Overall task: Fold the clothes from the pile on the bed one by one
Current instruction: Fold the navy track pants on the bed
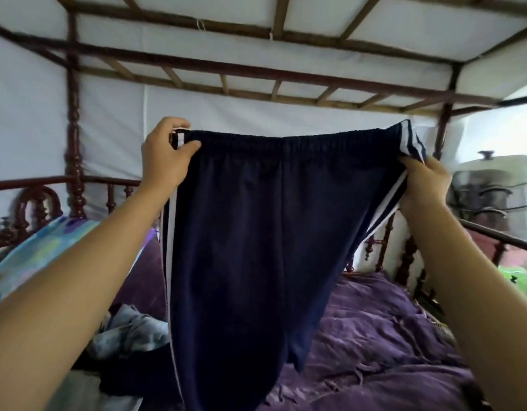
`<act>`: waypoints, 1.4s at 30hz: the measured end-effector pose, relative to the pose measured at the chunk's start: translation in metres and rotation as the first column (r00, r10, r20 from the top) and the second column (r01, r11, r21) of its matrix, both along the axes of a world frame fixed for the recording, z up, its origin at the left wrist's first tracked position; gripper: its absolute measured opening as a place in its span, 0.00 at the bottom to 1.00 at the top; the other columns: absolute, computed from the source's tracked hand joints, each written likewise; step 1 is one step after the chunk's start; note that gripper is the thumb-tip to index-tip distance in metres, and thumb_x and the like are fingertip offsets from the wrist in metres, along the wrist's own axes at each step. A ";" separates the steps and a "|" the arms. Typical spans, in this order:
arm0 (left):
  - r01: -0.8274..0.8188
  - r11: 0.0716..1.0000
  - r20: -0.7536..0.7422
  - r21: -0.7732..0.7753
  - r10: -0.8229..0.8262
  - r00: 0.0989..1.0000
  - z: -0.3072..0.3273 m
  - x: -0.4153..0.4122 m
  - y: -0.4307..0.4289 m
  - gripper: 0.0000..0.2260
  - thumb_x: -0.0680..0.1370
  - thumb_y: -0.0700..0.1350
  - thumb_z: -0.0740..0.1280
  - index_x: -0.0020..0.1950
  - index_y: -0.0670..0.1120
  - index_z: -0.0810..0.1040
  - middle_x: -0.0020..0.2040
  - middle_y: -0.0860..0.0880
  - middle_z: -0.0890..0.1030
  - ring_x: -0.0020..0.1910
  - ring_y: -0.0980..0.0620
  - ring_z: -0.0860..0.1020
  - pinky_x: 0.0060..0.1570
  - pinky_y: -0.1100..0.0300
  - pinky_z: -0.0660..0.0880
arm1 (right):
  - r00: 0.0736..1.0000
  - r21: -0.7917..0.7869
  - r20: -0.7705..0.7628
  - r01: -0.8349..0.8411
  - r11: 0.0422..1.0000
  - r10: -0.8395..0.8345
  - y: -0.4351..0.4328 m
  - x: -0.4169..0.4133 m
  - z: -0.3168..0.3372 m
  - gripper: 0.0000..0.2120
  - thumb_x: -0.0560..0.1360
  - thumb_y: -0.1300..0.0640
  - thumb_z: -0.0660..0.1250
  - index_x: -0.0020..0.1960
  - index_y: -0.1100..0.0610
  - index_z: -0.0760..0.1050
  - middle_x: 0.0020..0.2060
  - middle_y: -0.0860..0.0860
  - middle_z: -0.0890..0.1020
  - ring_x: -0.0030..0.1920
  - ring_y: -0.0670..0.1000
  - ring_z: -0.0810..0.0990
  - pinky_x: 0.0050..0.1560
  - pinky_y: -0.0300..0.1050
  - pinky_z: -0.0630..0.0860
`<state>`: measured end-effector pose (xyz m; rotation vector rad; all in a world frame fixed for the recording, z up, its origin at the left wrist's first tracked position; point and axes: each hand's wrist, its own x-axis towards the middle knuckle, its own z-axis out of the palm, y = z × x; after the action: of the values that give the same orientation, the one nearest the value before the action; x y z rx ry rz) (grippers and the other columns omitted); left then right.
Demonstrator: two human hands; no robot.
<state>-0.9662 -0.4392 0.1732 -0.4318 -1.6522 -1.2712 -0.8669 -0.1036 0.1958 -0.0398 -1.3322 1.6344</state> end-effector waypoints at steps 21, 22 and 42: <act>0.075 0.965 0.334 -0.252 0.014 0.942 -0.110 -0.004 0.003 0.12 0.70 0.34 0.72 0.53 0.38 0.80 0.51 0.42 0.81 0.48 0.50 0.75 0.42 0.71 0.63 | 0.619 0.248 0.785 -0.258 0.934 -0.037 0.015 -0.018 -0.187 0.10 0.66 0.73 0.71 0.48 0.69 0.78 0.38 0.55 0.80 0.38 0.49 0.79 0.45 0.40 0.75; 0.062 0.965 0.332 -0.256 0.027 0.943 -0.105 -0.005 0.001 0.11 0.70 0.34 0.72 0.53 0.39 0.80 0.51 0.42 0.81 0.47 0.50 0.75 0.40 0.71 0.63 | 0.659 0.272 0.748 -0.205 0.940 -0.073 0.017 -0.021 -0.175 0.09 0.66 0.73 0.72 0.46 0.68 0.79 0.35 0.54 0.79 0.34 0.48 0.78 0.40 0.37 0.76; 0.142 0.975 -0.255 -0.172 -0.183 0.949 0.105 0.075 0.111 0.13 0.73 0.41 0.71 0.57 0.41 0.78 0.49 0.55 0.75 0.48 0.58 0.72 0.46 0.77 0.66 | 0.682 0.120 0.007 0.726 0.677 -0.732 0.100 0.074 0.122 0.09 0.69 0.49 0.55 0.36 0.48 0.72 0.35 0.44 0.77 0.39 0.46 0.71 0.42 0.40 0.69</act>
<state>-0.8908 -0.3284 0.2783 -0.8134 -1.5078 -1.1503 -0.7933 -0.0037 0.3177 -0.5012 -1.2133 0.8679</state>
